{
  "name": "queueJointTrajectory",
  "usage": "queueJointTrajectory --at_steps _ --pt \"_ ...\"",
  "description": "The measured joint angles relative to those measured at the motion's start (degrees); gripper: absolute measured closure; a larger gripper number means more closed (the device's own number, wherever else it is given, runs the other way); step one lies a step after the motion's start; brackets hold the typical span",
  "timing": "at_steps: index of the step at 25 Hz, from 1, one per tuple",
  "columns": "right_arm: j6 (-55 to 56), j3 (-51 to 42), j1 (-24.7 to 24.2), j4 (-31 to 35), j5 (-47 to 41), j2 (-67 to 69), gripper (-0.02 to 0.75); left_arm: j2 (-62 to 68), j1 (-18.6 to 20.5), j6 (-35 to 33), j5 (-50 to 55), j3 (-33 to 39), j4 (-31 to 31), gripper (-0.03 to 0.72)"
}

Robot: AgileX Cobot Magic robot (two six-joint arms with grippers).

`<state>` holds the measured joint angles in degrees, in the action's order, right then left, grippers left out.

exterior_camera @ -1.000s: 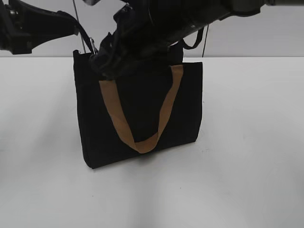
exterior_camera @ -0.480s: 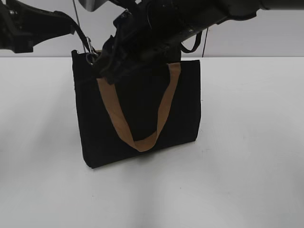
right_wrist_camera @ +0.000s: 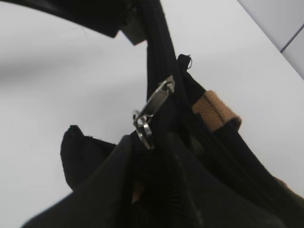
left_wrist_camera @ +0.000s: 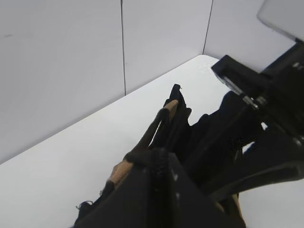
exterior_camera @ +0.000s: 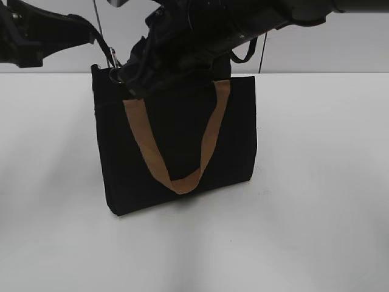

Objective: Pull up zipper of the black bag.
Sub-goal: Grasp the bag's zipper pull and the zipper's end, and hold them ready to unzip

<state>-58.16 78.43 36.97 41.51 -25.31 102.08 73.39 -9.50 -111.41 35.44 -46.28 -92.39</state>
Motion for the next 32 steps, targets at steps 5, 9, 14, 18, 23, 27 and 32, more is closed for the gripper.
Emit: queueJointTrajectory --at_steps 5,9,14,18,23,27,32 --pt "0.0 0.0 0.0 0.1 0.5 0.0 0.559 0.0 0.0 0.0 0.0 0.0 0.0 0.662" --pt "0.0 0.0 0.0 0.1 0.5 0.0 0.559 0.0 0.0 0.0 0.0 0.0 0.0 0.662" --pt "-2.1 0.0 0.0 0.1 0.1 0.0 0.555 0.0 0.0 0.0 0.0 0.0 0.0 0.662" --pt "-3.0 0.0 0.0 0.2 0.1 0.0 0.555 0.0 0.0 0.0 0.0 0.0 0.0 0.662" --pt "-3.0 0.0 0.1 0.5 0.1 0.5 0.554 0.0 0.0 0.0 0.0 0.0 0.0 0.662" --pt "-3.1 0.0 0.1 0.5 0.2 0.7 0.548 0.0 0.0 0.0 0.0 0.0 0.1 0.662" --pt "-3.1 0.0 0.1 0.5 0.2 0.7 0.548 0.0 0.0 0.0 0.0 0.0 1.5 0.662"
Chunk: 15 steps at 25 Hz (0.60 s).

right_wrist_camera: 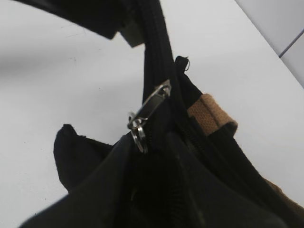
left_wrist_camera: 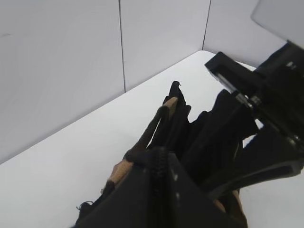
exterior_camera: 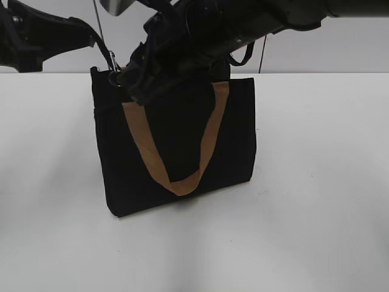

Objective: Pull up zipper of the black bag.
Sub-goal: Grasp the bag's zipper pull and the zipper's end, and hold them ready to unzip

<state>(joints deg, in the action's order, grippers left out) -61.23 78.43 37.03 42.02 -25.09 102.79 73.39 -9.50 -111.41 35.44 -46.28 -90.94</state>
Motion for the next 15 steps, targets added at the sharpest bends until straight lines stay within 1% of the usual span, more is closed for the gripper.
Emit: queueJointTrajectory --at_steps 3,4,8,9,15 --pt "0.0 0.0 0.0 0.0 0.0 0.0 0.552 0.0 0.0 0.0 0.1 0.0 0.5 0.662" --pt "0.0 0.0 0.0 0.0 0.0 0.0 0.569 0.0 0.0 0.0 0.1 0.0 0.5 0.662" --pt "0.0 0.0 0.0 0.0 -0.1 0.0 0.712 0.0 0.0 0.0 0.1 0.0 0.6 0.662" --pt "0.0 0.0 0.0 0.0 -0.2 0.0 0.737 0.0 0.0 0.0 0.1 0.0 0.6 0.662" --pt "0.0 0.0 0.0 0.0 -0.6 0.0 0.739 0.0 0.0 0.0 0.1 0.0 0.6 0.662"
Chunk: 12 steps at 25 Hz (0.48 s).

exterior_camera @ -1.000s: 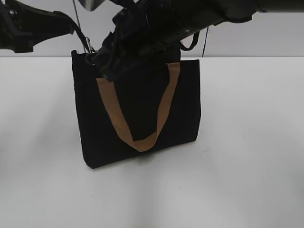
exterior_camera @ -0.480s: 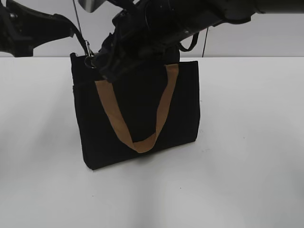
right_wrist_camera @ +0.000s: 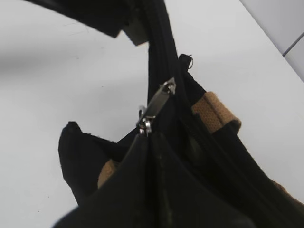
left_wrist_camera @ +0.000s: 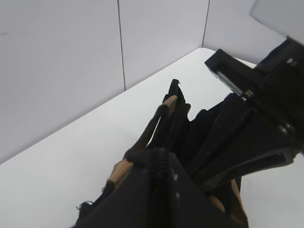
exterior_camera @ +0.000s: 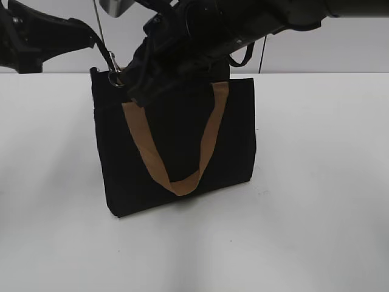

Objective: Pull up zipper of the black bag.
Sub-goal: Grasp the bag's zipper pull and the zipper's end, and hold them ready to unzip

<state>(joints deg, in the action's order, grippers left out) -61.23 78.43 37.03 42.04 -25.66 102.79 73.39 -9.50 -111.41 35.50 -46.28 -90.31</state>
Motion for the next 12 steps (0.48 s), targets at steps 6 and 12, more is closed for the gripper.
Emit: queueJointTrajectory --at_steps 6,12 --pt "0.0 0.0 0.0 0.0 -0.8 0.0 0.739 0.0 0.0 0.0 0.0 0.0 2.4 0.662" --pt "0.8 0.0 -0.1 -0.1 -3.1 -0.3 0.739 0.0 0.2 5.0 0.1 0.0 16.0 0.662"
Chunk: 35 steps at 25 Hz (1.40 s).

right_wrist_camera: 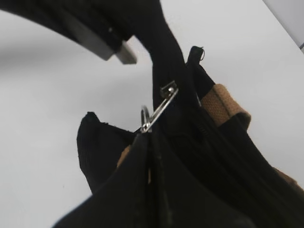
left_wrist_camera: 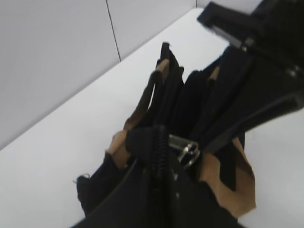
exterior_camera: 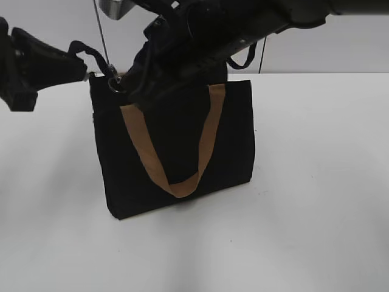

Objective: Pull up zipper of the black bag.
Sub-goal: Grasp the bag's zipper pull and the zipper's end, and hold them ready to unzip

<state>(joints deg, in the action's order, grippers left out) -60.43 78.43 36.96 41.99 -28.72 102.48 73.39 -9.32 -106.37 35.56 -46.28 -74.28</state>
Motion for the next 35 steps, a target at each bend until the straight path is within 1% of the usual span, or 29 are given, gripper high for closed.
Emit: queueJointTrajectory --at_steps 2,6,12,16,19,24,27,29,32,34,35 --pt "0.6 0.0 0.0 0.0 -0.3 -0.3 0.739 0.0 0.0 3.9 0.2 0.0 6.2 0.662" --pt "1.4 0.0 0.0 -0.1 -1.2 -0.4 0.739 0.0 0.0 11.3 -0.2 0.0 15.5 0.662" --pt "3.6 0.0 -2.3 -0.1 -1.4 -0.4 0.739 -0.1 0.0 25.0 -0.3 0.0 29.8 0.662" --pt "4.1 0.0 -4.4 -0.1 -1.5 -0.4 0.739 -0.1 0.0 32.0 -0.2 0.0 37.1 0.662" --pt "4.1 0.0 -4.9 -0.3 -1.5 -0.4 0.739 -0.2 0.0 35.6 -0.1 0.0 40.8 0.662" --pt "4.1 0.0 -4.9 -0.3 -1.6 -0.4 0.739 -0.2 0.0 37.4 0.0 0.0 41.8 0.662" --pt "2.8 0.0 -4.6 -0.1 -1.7 -0.9 0.739 -0.3 -0.1 37.6 -0.7 0.0 39.0 0.662" --pt "0.9 0.0 -4.4 -0.1 -1.8 -1.7 0.739 -0.3 -0.7 37.2 -2.0 -0.3 34.3 0.662" --pt "-0.8 0.0 -4.3 -0.1 -1.8 -2.6 0.72 -0.3 -1.4 33.5 -3.7 -2.6 24.3 0.662" --pt "-1.2 0.0 -4.3 -0.1 -1.8 -2.8 0.671 -0.3 -1.6 30.9 -3.8 -4.9 17.4 0.662" --pt "-1.5 0.0 -4.3 -0.1 -1.8 -2.8 0.637 -0.3 -1.7 30.1 -3.8 -5.8 15.1 0.662"
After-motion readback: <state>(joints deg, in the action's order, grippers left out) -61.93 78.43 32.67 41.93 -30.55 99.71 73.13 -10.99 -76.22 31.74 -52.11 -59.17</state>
